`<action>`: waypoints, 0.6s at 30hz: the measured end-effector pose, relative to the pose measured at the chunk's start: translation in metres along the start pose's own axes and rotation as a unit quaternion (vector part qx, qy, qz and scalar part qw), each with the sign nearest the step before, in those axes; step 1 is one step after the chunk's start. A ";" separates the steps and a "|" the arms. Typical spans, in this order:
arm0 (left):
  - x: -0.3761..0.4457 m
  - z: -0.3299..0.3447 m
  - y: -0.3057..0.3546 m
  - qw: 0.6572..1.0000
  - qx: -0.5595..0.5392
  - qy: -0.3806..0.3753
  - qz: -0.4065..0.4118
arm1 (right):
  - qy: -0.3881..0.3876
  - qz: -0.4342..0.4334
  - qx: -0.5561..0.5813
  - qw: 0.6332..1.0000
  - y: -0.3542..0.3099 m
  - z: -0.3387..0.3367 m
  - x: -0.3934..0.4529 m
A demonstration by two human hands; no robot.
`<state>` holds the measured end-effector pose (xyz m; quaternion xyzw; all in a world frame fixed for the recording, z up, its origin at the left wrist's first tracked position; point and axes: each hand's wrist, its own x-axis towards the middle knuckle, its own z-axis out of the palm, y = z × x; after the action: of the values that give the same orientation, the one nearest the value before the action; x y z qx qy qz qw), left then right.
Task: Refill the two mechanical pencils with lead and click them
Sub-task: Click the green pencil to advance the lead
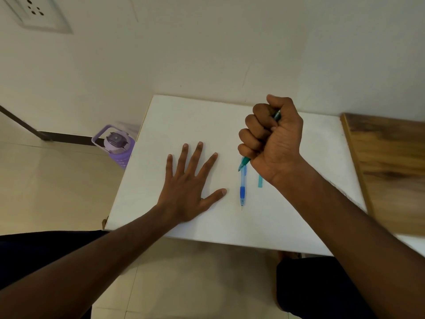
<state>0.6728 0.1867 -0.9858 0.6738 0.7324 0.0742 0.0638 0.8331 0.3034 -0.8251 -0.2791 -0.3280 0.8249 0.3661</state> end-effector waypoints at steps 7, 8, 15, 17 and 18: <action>-0.001 -0.001 0.001 1.000 0.002 0.004 0.001 | 0.011 -0.007 -0.031 0.999 0.001 0.003 -0.002; -0.001 -0.001 0.001 1.000 0.003 0.005 0.001 | 0.010 -0.004 -0.030 0.999 0.002 0.003 -0.001; 0.001 0.001 0.000 1.000 0.001 0.015 0.005 | 0.019 0.004 -0.033 0.999 0.003 0.005 -0.001; 0.001 0.002 0.000 1.000 0.003 0.018 0.004 | 0.023 0.003 -0.032 0.999 0.002 0.005 0.000; 0.001 0.002 0.000 1.000 0.004 0.018 0.003 | 0.025 0.004 -0.030 0.999 0.002 0.005 0.000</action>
<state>0.6734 0.1878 -0.9878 0.6750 0.7315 0.0840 0.0479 0.8292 0.3005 -0.8238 -0.3116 -0.3420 0.8090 0.3626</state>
